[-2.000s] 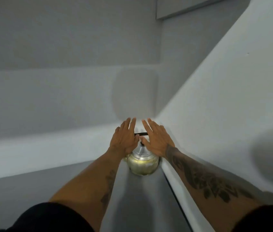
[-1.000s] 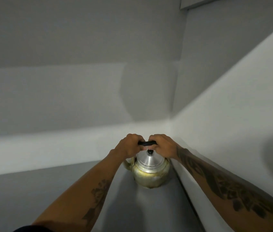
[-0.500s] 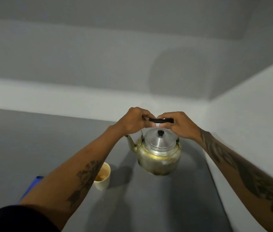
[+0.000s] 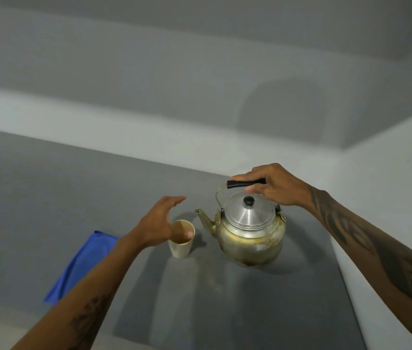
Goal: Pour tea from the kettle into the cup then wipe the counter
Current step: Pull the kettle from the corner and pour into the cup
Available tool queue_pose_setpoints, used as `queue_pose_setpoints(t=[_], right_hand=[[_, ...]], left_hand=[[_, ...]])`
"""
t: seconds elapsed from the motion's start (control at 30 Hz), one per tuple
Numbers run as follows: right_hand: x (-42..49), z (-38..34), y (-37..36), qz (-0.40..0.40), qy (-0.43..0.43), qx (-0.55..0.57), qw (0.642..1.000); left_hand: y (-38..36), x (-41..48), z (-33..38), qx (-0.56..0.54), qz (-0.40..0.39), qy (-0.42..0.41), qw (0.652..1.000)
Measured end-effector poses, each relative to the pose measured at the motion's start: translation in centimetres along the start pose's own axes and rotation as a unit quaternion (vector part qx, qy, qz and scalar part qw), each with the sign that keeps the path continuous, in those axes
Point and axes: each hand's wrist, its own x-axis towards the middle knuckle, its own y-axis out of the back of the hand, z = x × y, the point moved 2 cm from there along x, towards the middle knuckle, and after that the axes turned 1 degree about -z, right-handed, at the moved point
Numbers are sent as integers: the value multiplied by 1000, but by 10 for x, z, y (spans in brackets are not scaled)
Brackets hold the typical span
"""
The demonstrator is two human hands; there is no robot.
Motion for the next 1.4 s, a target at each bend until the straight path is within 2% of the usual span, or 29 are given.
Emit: queue_pose_setpoints(t=[0.13,0.33,0.6,1.1,1.4], right_hand=[[5,-12,-4,-42,3,-42,998],[10,-24,-14,-88,-4,-68,994],[22,-40,-22,-122,-3,-133,984],[35,-65,-16,-148,-6,-184,972],[34,-74,-13,-155,-14,-203,967]], left_hand=[[-24,-16,-34,8,-28,27,999],[-40,-16,-45,-28,16,24,999],[-40,-14,-55,-20,10,16,1000],[-38,-13,-54,-27,16,-13,999],[-38,-10,-62,-26,16,-3,1000]])
